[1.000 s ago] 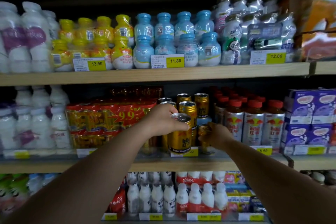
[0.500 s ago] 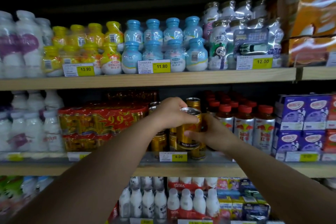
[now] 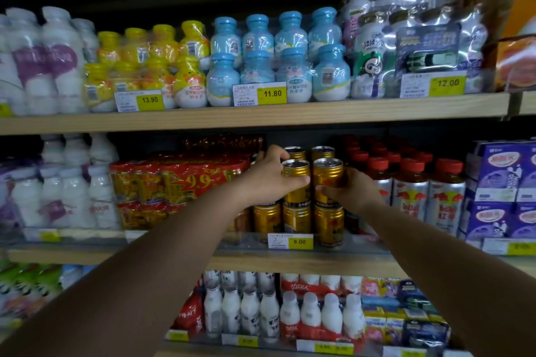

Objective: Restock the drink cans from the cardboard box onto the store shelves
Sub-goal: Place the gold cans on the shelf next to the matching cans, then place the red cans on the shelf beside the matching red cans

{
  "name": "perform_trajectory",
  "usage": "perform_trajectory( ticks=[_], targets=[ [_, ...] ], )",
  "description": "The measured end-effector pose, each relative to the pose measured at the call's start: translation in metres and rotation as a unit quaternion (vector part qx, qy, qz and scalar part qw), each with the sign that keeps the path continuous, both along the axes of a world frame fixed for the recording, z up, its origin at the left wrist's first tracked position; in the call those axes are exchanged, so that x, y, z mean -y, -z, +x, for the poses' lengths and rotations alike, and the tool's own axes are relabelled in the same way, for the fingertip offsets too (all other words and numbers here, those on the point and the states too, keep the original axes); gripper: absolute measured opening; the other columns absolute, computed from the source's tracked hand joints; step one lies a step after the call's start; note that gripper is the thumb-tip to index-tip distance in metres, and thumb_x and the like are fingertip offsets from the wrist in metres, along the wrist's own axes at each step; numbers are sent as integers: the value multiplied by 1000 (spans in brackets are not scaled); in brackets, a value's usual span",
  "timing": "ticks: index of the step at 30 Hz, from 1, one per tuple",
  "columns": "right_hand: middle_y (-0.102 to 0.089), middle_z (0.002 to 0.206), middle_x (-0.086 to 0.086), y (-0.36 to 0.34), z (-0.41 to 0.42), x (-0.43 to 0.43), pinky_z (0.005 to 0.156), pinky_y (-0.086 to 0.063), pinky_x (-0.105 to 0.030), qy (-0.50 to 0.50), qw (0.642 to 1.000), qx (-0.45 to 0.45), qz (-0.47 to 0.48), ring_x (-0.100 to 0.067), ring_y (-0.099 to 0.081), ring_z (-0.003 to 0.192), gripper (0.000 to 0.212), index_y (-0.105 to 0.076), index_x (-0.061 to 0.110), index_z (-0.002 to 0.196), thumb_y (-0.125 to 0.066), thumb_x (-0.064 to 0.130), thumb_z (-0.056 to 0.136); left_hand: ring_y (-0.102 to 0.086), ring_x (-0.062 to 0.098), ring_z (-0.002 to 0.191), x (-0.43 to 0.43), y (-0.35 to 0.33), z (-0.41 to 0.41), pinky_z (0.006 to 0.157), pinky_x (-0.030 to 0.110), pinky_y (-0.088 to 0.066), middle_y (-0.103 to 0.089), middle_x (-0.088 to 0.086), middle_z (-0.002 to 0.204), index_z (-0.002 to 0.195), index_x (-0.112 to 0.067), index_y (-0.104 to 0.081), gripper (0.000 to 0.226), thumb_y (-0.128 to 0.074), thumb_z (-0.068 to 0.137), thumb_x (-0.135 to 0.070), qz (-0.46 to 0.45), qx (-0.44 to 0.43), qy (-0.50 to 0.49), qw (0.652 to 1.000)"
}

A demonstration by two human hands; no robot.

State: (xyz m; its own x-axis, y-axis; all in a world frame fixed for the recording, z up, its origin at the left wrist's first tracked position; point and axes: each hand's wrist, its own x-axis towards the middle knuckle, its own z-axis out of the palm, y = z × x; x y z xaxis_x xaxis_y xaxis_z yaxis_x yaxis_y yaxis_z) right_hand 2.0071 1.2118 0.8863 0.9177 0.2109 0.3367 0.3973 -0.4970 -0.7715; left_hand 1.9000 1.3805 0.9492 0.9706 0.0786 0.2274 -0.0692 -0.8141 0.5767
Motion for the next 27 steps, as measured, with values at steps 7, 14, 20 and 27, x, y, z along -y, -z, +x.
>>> perform_trajectory(
  ticks=[7, 14, 20, 27],
  targets=[
    [-64, 119, -7, 5, 6, 0, 86, -47, -34, 22, 999, -12, -38, -24, -58, 112, 62, -53, 15, 125, -74, 43, 74, -48, 13, 109, -4, 12, 3, 85, 27, -40, -44, 4, 135, 134, -24, -33, 60, -60, 85, -47, -13, -21, 6, 1000],
    [-43, 143, -8, 19, -17, -3, 103, -41, -47, 54, 998, 37, -19, -27, -41, 132, 108, -26, 17, 142, -67, 70, 57, -57, 5, 84, -1, 29, 4, 70, 22, -46, -59, -11, 88, 98, -23, -61, 14, -57, 90, -34, -6, 36, 29, 999],
    [-50, 117, -7, 87, -74, 13, 87, -45, -30, 96, 980, 171, 27, -18, -49, 108, 47, -46, 9, 126, -63, 29, 87, -65, 13, 80, 0, 73, -1, 66, 27, -49, -63, -8, 77, 87, -19, -64, 11, -56, 91, -25, -16, 28, 61, 998],
    [-55, 59, -2, 212, -106, 27, 49, -31, -24, 110, 993, 13, -38, -19, -52, 57, 8, -68, 8, 88, -63, 14, 86, -45, 6, 49, 9, 209, -12, 52, 25, -33, -50, -7, 51, 73, -17, -61, 14, -58, 87, -18, 44, 2, 90, 995]
  ],
)
